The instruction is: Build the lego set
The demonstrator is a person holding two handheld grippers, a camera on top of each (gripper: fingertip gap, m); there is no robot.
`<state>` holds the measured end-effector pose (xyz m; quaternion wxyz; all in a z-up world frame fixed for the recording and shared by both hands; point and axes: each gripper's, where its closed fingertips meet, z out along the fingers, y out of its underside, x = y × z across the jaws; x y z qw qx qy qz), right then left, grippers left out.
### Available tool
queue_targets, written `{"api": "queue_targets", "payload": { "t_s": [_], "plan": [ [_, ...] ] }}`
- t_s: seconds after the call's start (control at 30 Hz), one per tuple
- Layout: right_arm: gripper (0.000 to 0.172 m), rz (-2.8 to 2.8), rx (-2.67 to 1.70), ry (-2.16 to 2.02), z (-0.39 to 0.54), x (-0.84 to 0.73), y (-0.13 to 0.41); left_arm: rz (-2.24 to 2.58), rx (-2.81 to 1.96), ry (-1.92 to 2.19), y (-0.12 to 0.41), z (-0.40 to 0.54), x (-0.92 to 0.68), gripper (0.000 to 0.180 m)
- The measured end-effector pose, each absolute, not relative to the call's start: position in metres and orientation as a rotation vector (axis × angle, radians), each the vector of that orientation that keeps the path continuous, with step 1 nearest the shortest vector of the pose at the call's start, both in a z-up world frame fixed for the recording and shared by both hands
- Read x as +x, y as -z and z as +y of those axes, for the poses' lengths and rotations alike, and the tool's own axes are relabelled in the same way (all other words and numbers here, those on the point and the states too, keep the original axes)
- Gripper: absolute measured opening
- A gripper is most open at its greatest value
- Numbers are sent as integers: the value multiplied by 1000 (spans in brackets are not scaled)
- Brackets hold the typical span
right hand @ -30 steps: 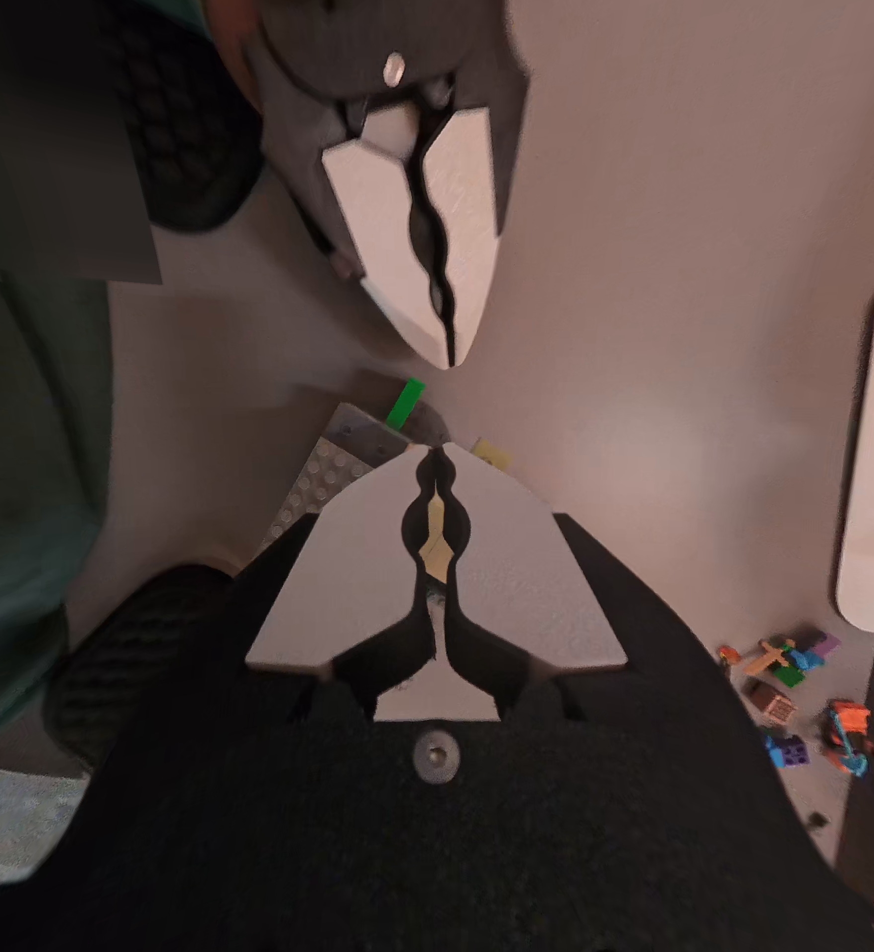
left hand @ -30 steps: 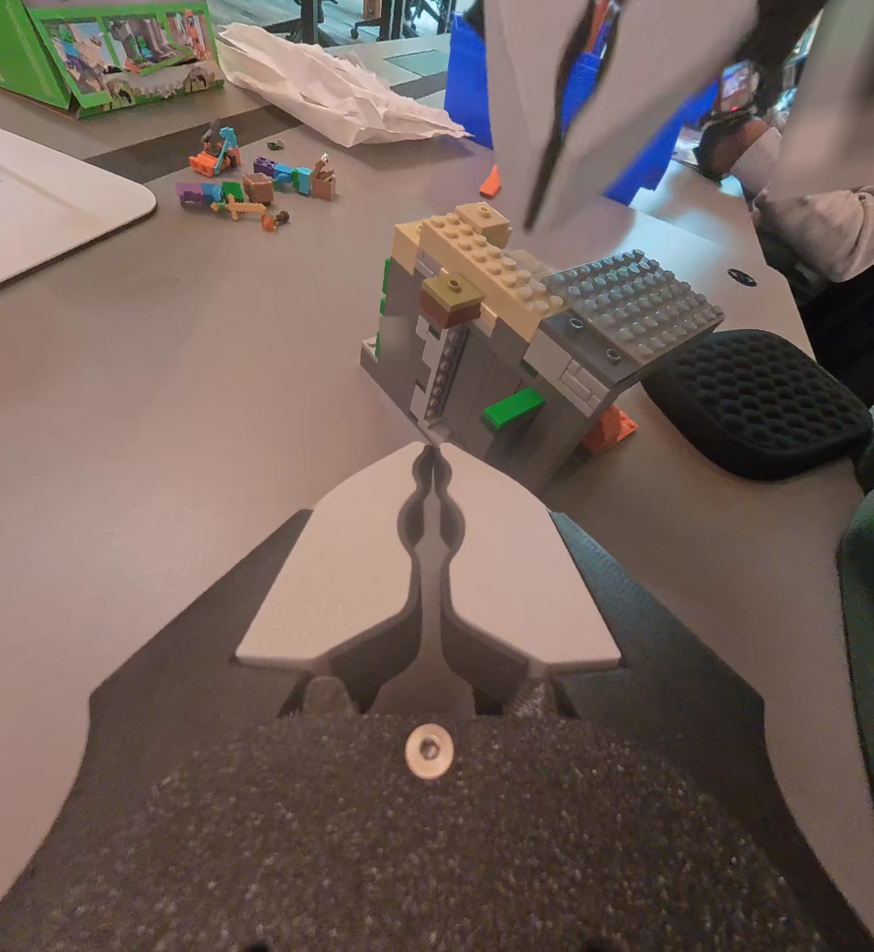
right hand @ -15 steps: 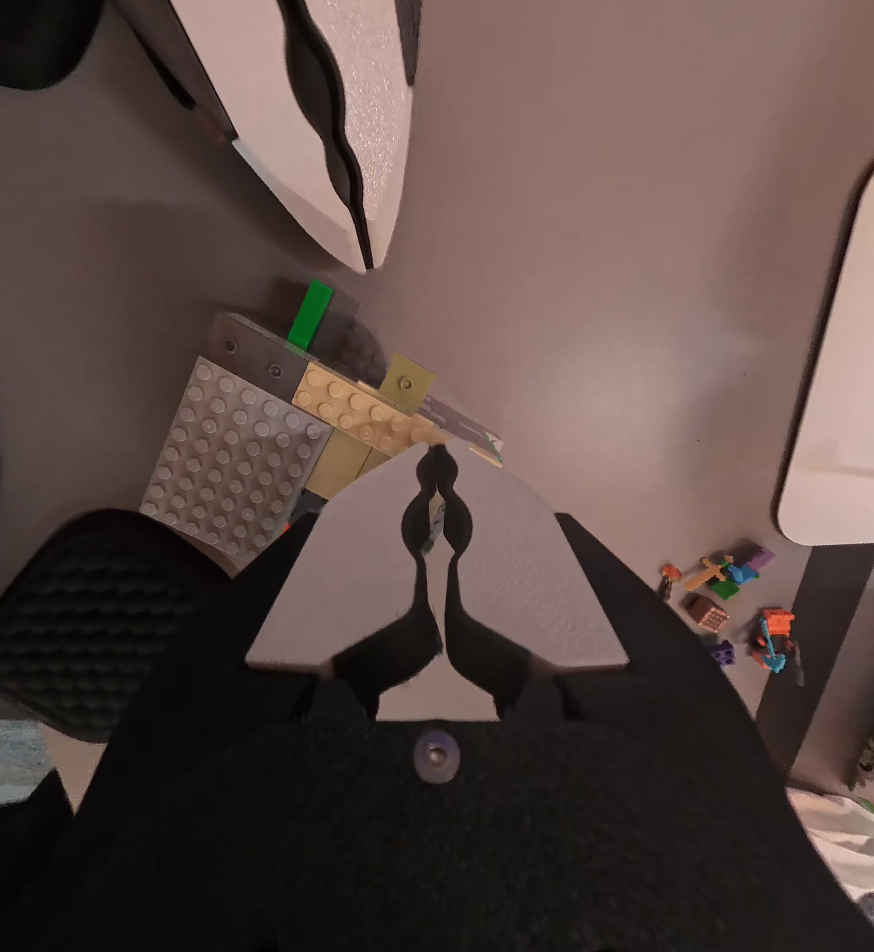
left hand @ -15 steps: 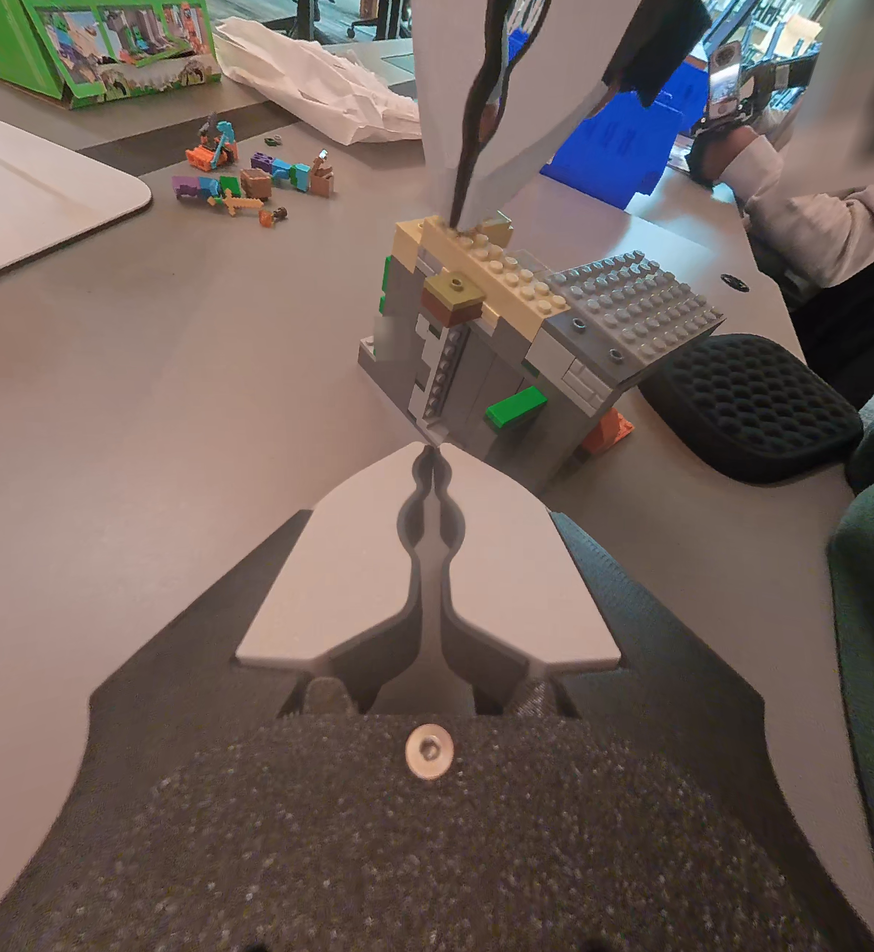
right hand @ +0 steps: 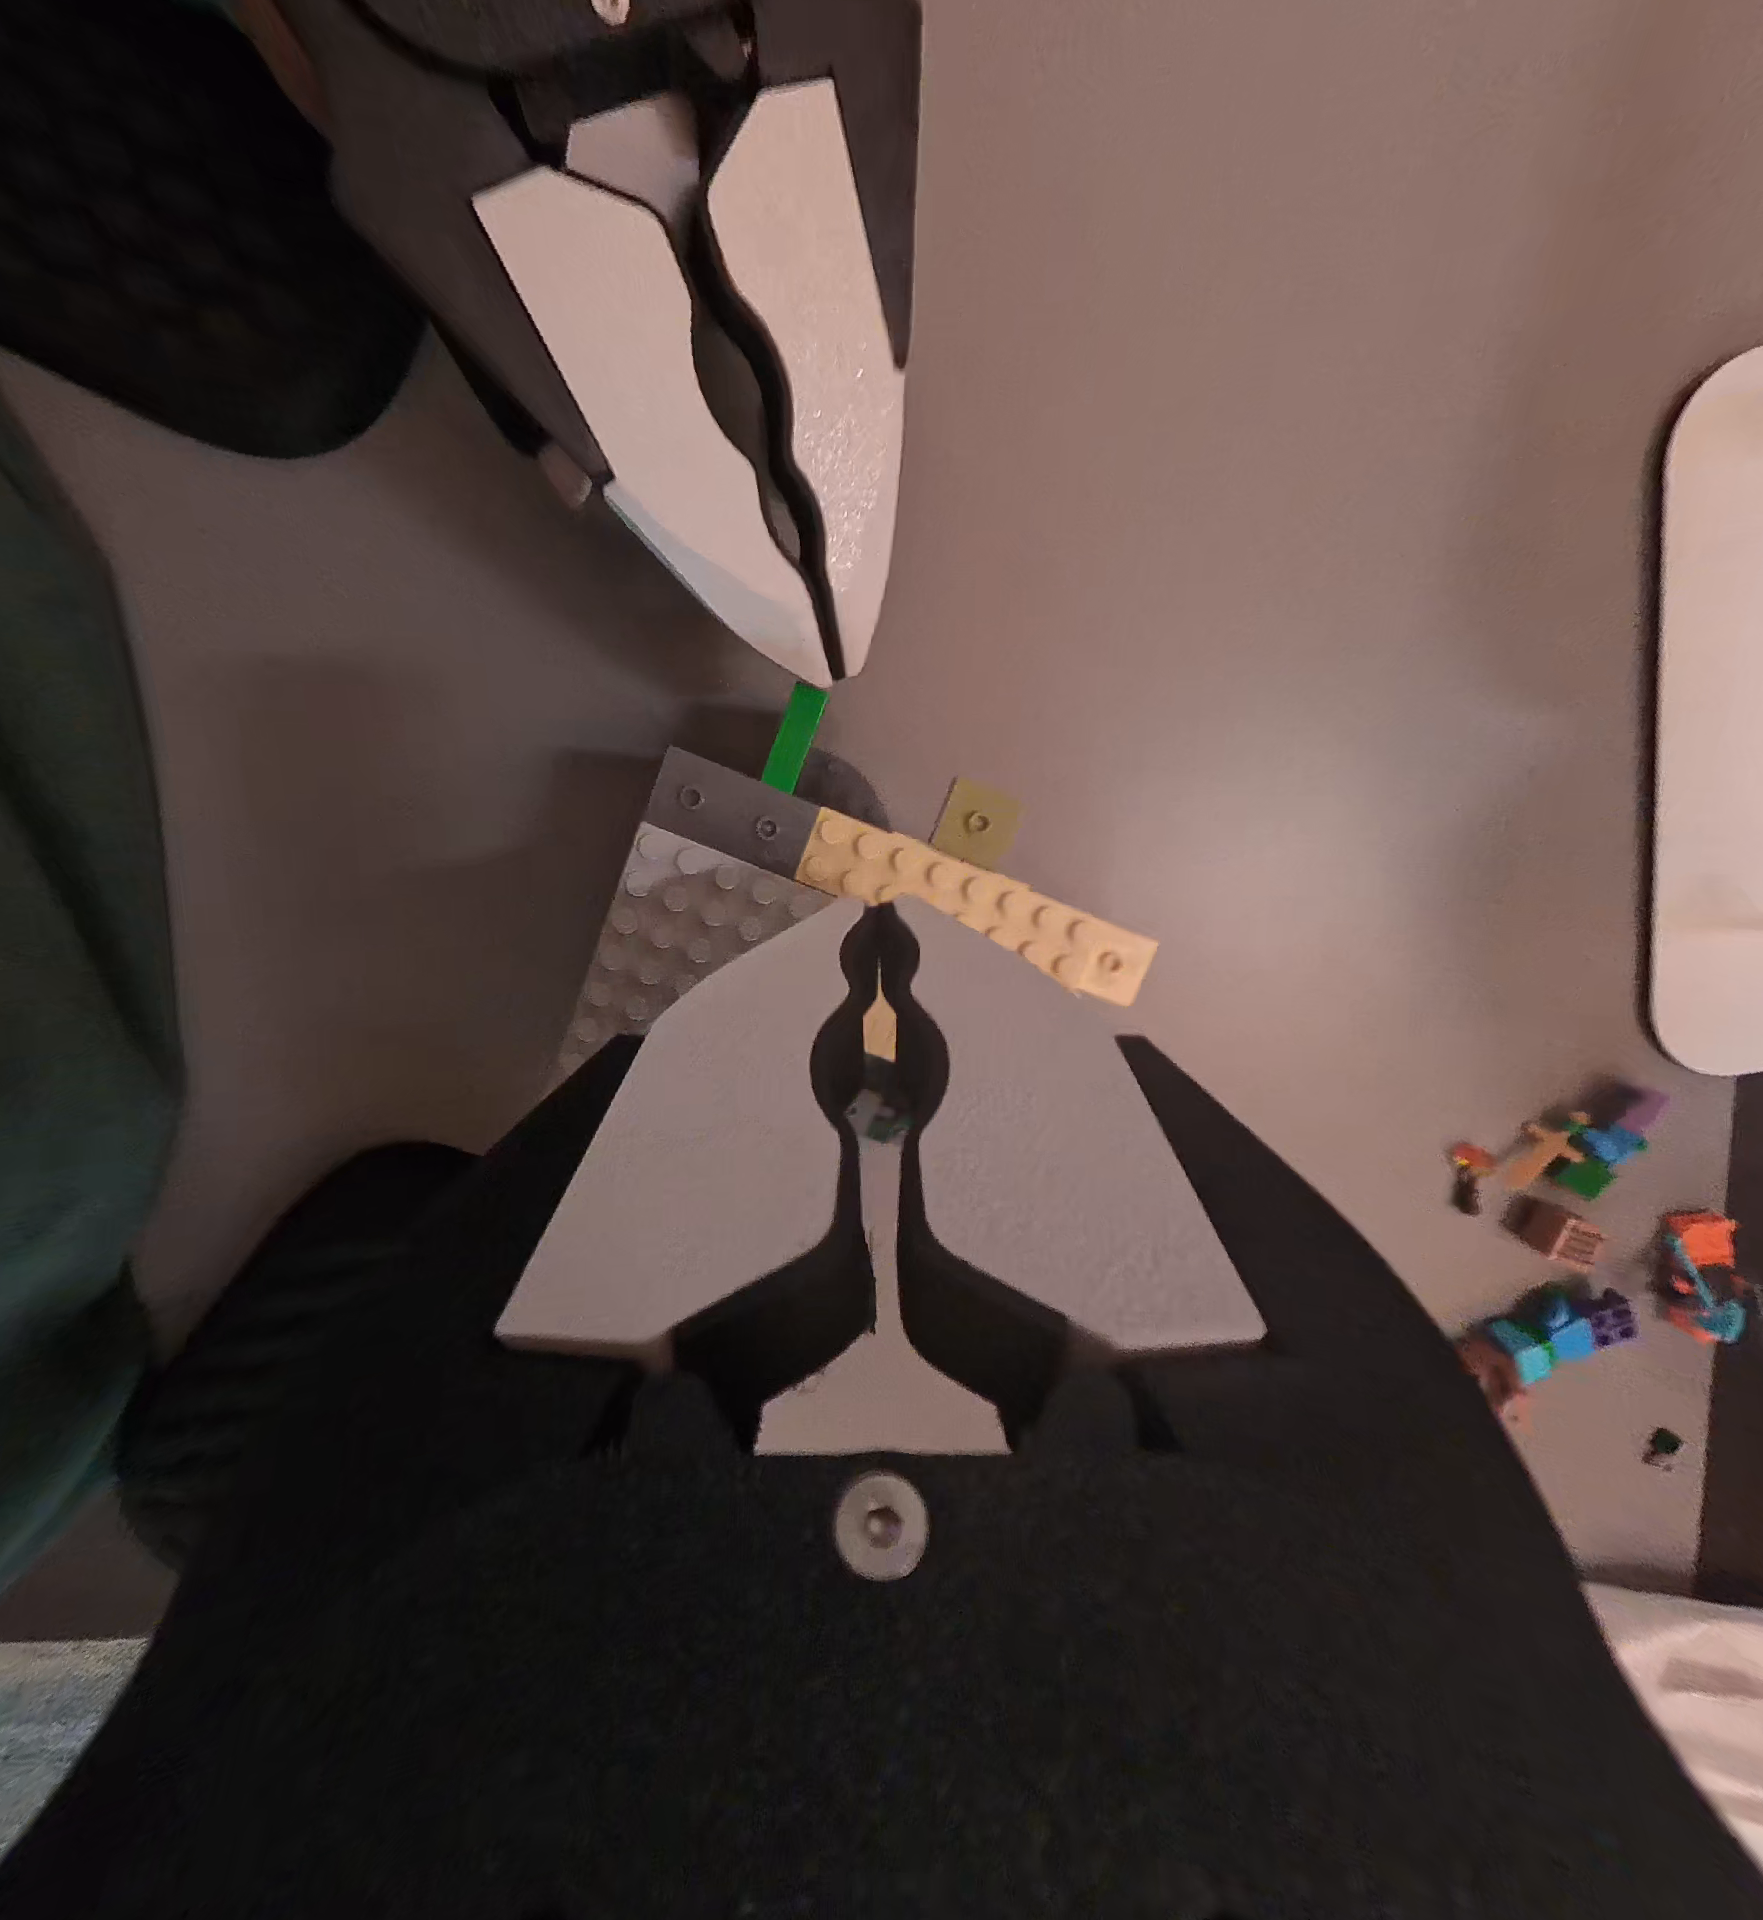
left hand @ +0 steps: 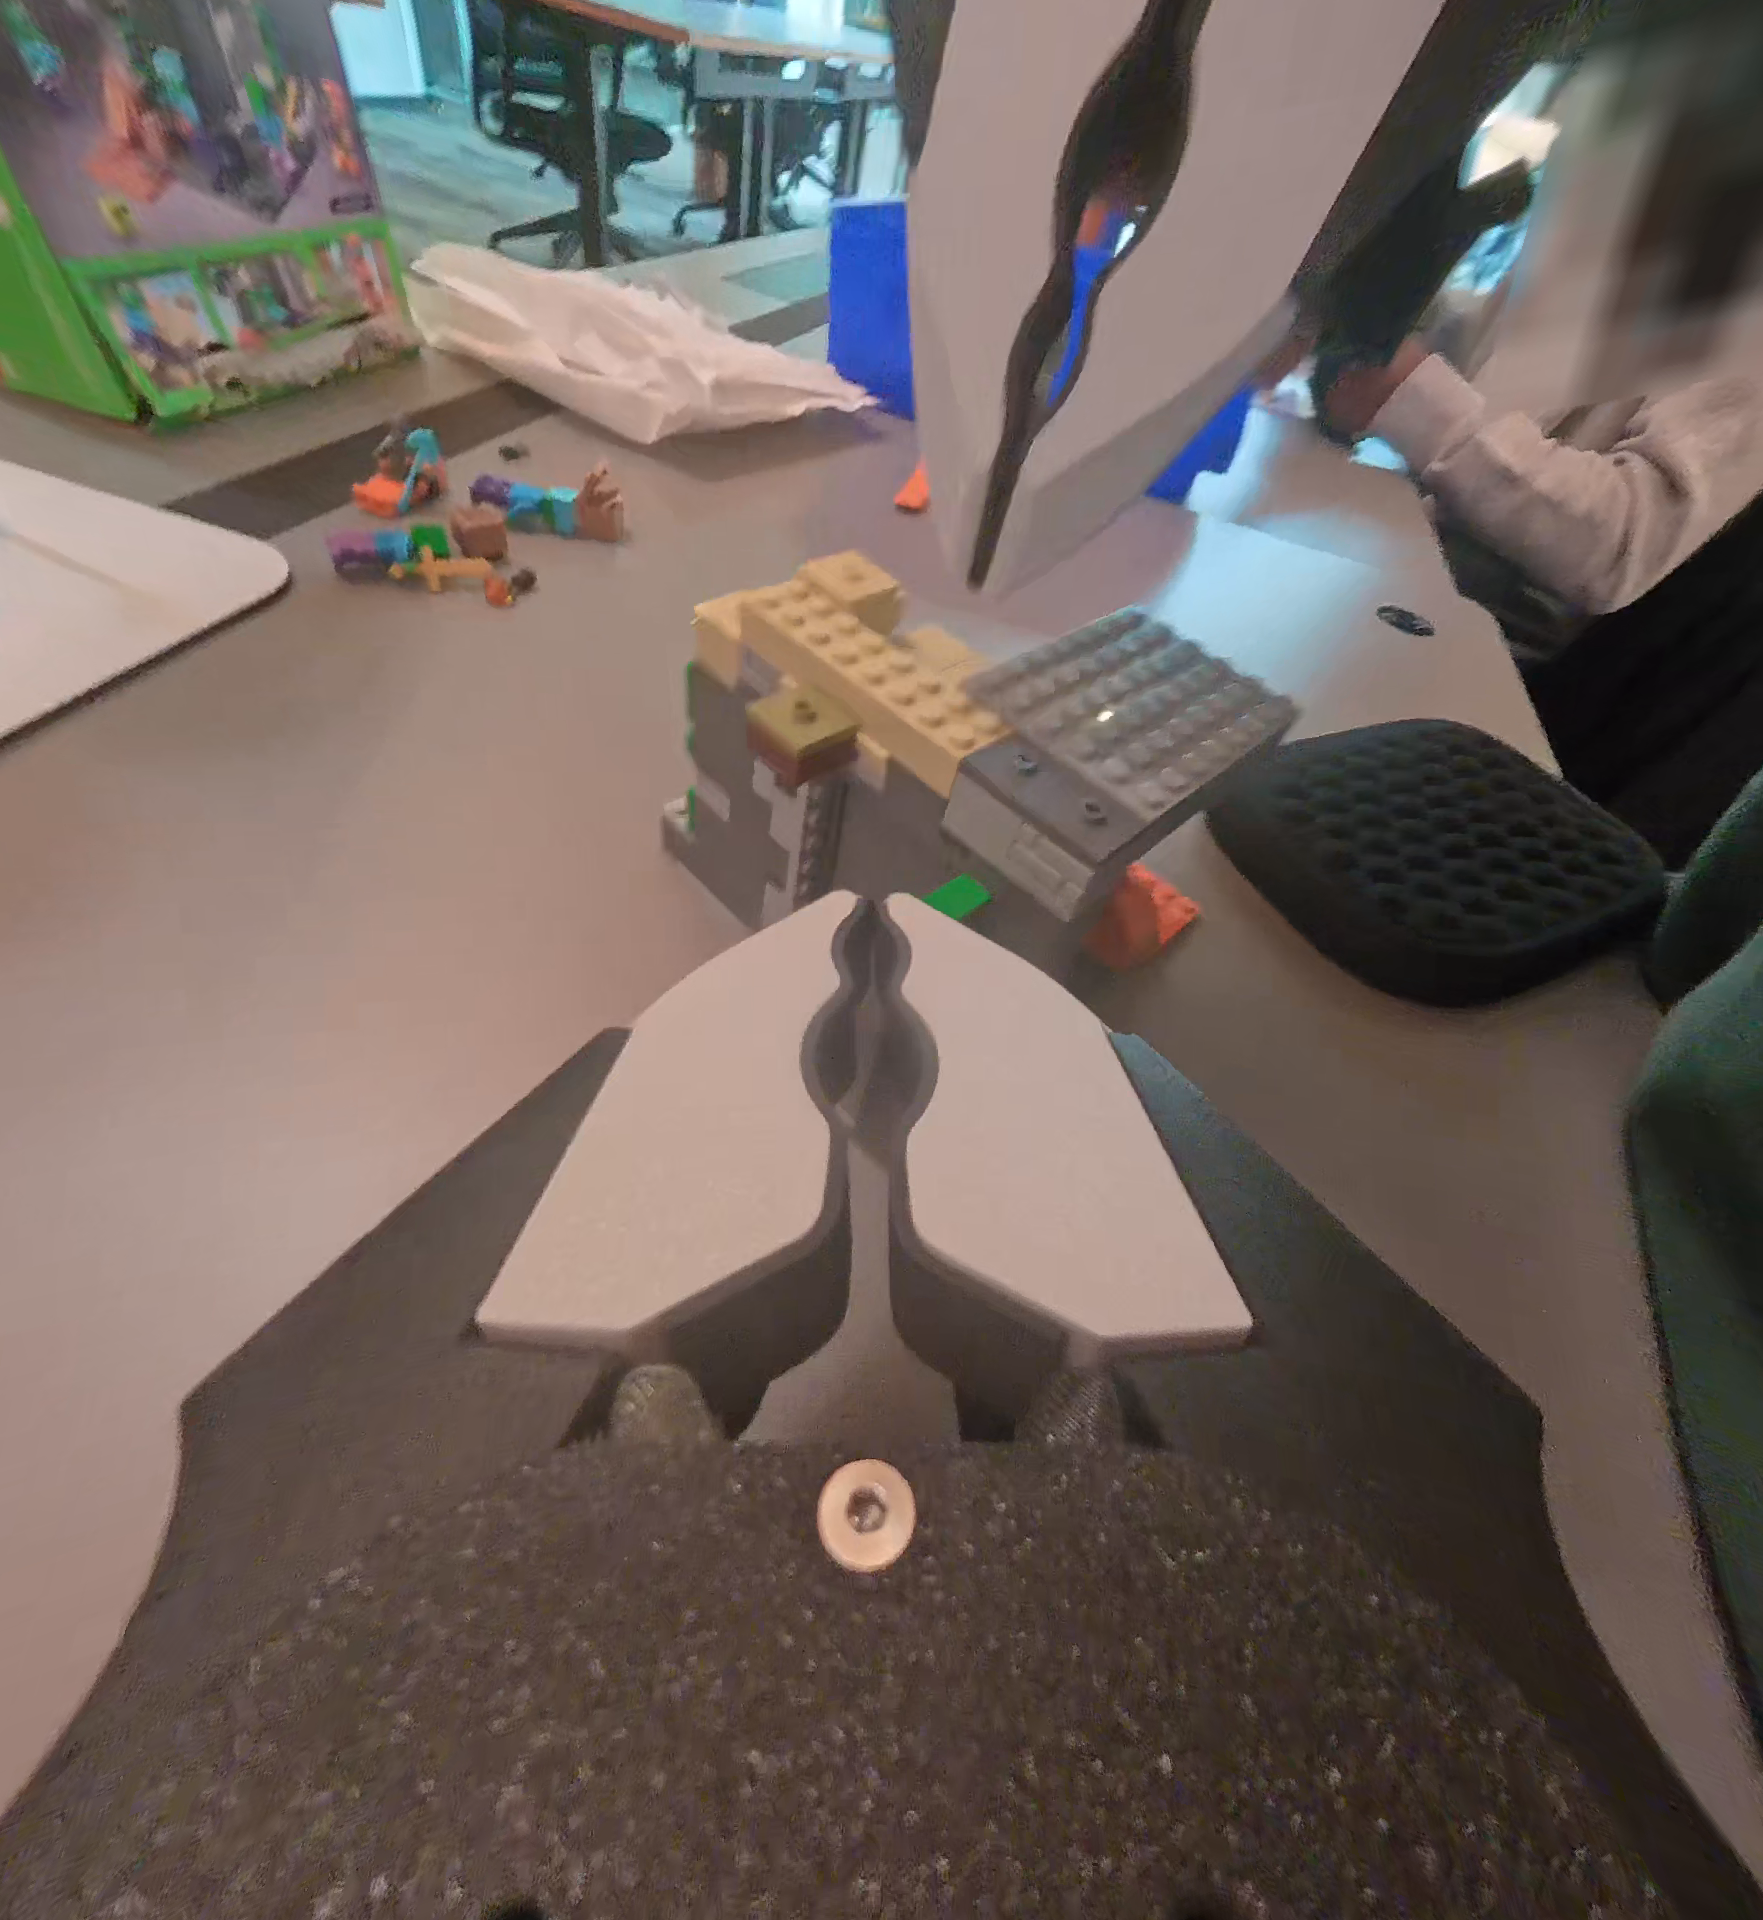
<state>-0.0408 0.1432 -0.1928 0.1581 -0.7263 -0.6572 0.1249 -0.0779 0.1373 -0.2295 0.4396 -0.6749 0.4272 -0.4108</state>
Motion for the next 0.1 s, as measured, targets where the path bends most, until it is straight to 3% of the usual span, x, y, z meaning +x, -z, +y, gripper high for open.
{"api": "queue_targets", "payload": {
  "t_s": [0.03,0.1],
  "plan": [
    [0,-1867,-2091,-354,139,-40,196,1066,-1655,1040,225,133,-75,0],
    [0,-1834,-2115,-378,135,-42,201,1078,-1636,1010,222,131,-74,0]
  ]
}}
